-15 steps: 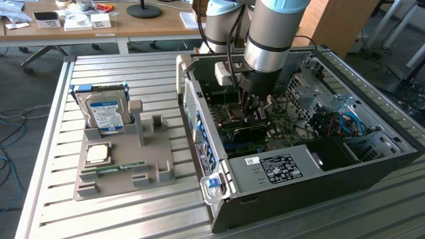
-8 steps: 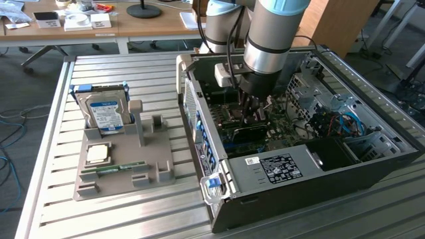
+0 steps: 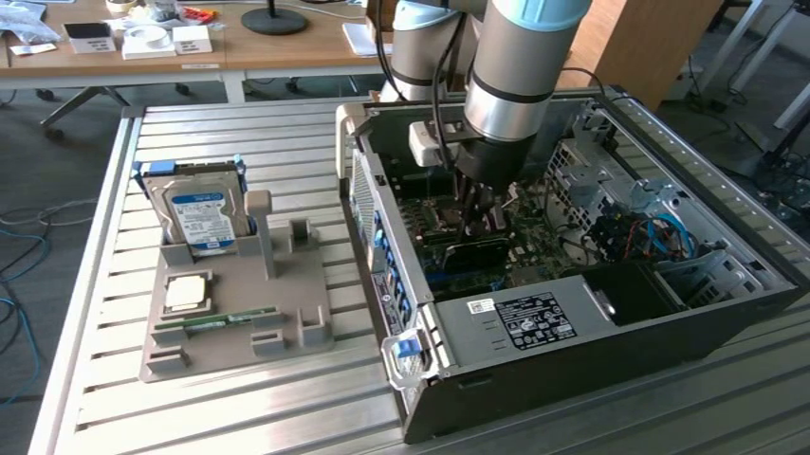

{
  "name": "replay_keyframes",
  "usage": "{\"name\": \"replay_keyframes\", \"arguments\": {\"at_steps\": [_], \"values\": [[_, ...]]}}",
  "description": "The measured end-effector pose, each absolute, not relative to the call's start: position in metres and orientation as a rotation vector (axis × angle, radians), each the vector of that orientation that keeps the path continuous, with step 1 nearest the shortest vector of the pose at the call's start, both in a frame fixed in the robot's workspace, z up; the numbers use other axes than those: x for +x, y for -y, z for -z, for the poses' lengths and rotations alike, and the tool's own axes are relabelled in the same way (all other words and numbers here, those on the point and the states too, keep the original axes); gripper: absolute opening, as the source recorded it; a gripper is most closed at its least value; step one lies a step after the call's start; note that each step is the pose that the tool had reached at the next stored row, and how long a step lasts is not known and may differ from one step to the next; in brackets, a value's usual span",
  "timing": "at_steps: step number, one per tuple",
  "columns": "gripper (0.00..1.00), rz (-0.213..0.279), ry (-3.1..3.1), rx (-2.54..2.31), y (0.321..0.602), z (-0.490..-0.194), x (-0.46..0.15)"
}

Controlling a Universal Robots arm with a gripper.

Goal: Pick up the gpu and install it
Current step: 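Press down on the gpu until it lock into place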

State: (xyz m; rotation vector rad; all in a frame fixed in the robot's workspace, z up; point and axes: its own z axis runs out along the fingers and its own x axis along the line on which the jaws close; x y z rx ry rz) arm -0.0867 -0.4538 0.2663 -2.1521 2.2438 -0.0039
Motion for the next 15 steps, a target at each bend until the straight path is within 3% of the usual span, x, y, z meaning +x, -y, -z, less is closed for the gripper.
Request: {"name": "replay_keyframes", "arguments": {"at_steps": [15], "values": [[0.11, 0.004, -2.244, -2.152, 0.4525, -0.2641, -0.0868]]}}
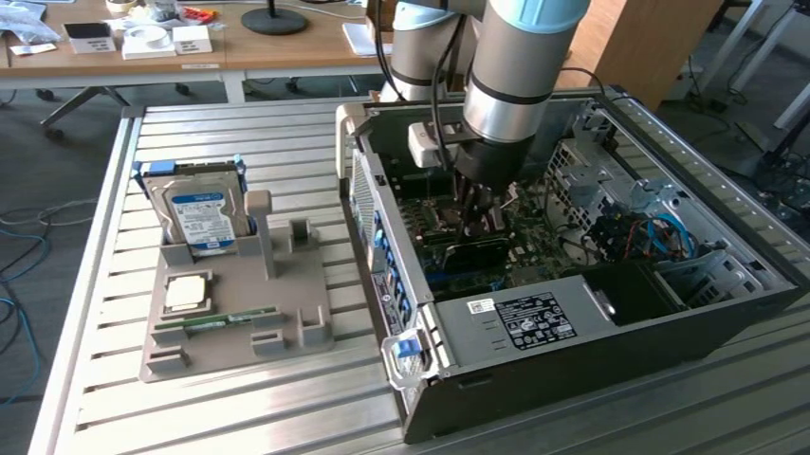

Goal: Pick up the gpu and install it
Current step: 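Press down on the gpu until it lock into place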

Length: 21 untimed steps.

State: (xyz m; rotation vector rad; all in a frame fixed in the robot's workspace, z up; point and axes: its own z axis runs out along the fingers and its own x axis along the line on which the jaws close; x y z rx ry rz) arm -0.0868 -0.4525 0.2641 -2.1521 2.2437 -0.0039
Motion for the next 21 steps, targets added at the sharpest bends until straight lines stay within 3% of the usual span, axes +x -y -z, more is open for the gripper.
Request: {"name": "replay_keyframes", "arguments": {"at_steps": [21], "values": [[0.11, 0.004, -2.244, -2.152, 0.4529, -0.2622, -0.0881]]}}
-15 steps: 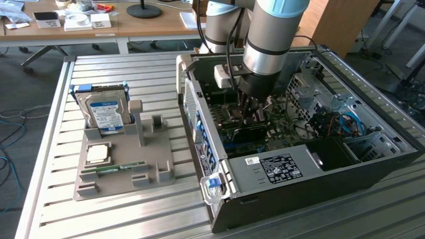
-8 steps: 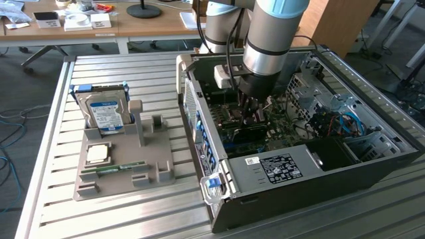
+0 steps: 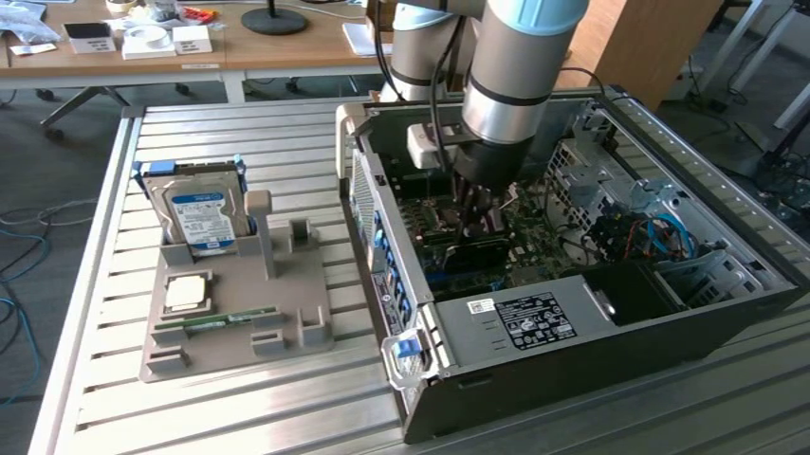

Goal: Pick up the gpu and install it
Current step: 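Press down on the gpu until it lock into place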

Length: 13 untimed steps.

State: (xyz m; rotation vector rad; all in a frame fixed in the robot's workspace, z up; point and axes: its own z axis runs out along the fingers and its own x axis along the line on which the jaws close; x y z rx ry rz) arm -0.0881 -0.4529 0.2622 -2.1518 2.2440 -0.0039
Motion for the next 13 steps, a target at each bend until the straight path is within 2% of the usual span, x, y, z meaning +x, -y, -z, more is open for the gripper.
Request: {"name": "replay_keyframes", "arguments": {"at_steps": [13], "values": [[0.11, 0.004, -2.244, -2.152, 0.4529, -0.2612, -0.0892]]}}
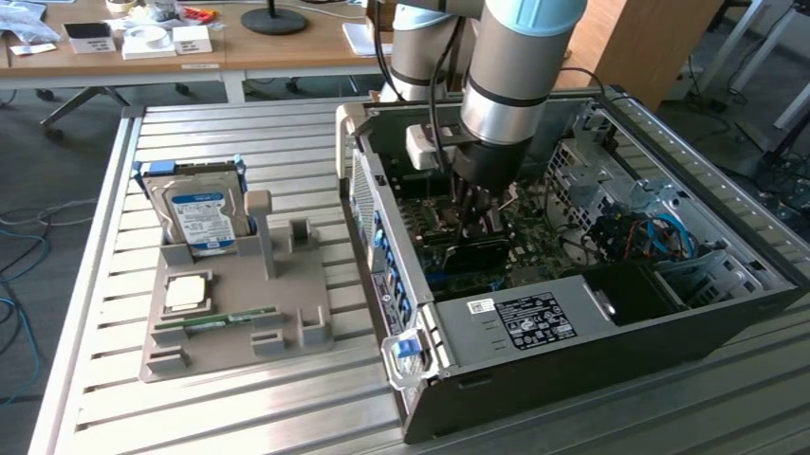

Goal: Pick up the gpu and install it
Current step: 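Press down on the gpu until it lock into place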

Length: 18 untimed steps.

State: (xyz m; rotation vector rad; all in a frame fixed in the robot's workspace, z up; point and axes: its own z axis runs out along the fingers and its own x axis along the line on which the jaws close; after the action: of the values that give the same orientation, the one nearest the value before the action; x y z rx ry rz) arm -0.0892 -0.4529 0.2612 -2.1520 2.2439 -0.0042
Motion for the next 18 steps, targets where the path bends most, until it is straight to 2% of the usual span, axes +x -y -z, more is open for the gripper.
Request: {"name": "replay_keyframes", "arguments": {"at_steps": [18], "values": [[0.11, 0.004, -2.244, -2.152, 0.4529, -0.2602, -0.0894]]}}
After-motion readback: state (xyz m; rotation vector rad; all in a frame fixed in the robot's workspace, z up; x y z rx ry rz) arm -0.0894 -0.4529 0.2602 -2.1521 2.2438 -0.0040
